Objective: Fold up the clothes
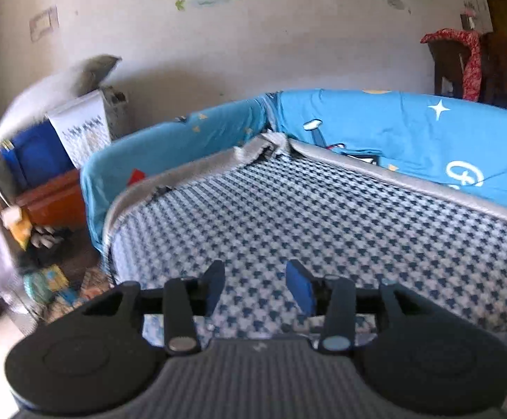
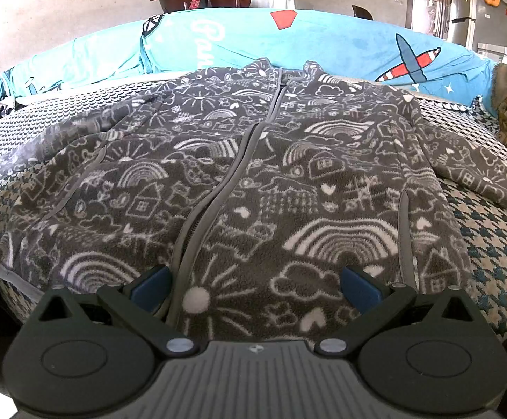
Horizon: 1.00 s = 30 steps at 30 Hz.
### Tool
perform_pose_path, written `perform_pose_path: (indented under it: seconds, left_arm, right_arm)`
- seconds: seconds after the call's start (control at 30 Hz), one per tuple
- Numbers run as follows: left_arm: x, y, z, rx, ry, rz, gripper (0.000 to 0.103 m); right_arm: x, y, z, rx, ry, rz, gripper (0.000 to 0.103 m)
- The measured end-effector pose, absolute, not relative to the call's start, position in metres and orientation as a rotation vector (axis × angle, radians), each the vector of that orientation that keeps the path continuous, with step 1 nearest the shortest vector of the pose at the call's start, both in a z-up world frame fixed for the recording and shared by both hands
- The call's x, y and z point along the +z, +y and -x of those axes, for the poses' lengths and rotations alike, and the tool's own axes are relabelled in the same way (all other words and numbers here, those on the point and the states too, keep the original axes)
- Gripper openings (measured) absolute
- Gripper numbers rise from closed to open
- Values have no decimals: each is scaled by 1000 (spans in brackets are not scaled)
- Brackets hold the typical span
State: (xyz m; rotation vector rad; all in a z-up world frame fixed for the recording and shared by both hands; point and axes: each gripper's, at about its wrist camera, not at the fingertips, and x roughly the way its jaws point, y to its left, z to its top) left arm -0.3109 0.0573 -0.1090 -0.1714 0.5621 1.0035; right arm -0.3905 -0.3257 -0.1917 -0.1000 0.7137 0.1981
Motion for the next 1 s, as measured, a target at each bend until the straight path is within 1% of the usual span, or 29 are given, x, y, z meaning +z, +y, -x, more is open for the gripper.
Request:
perform_pose_path:
  seconds: [0.03, 0.1, 0.13, 0.5, 0.8, 1.0]
  left_arm:
    - [-109, 58, 312, 1003, 560, 179, 44]
    - [-111, 55, 307, 958, 569, 188, 49]
    - [-113, 53, 302, 921, 578, 189, 50]
    - [-132, 21, 251, 506, 666, 202, 50]
    - [-148, -18, 192, 312, 733, 139, 50]
    - [-157, -27, 169, 227, 751, 140, 50]
  right_arm:
    - [-192, -325, 391, 198, 713, 100, 103]
    - [-192, -325, 391, 199, 711, 101, 103]
    - [-192, -325, 391, 199, 710, 102, 103]
    - [-192, -326, 392, 201, 703, 109, 103]
    - [-193, -326, 392, 201, 697, 116, 103]
    - [-193, -325, 392, 200, 693, 122, 103]
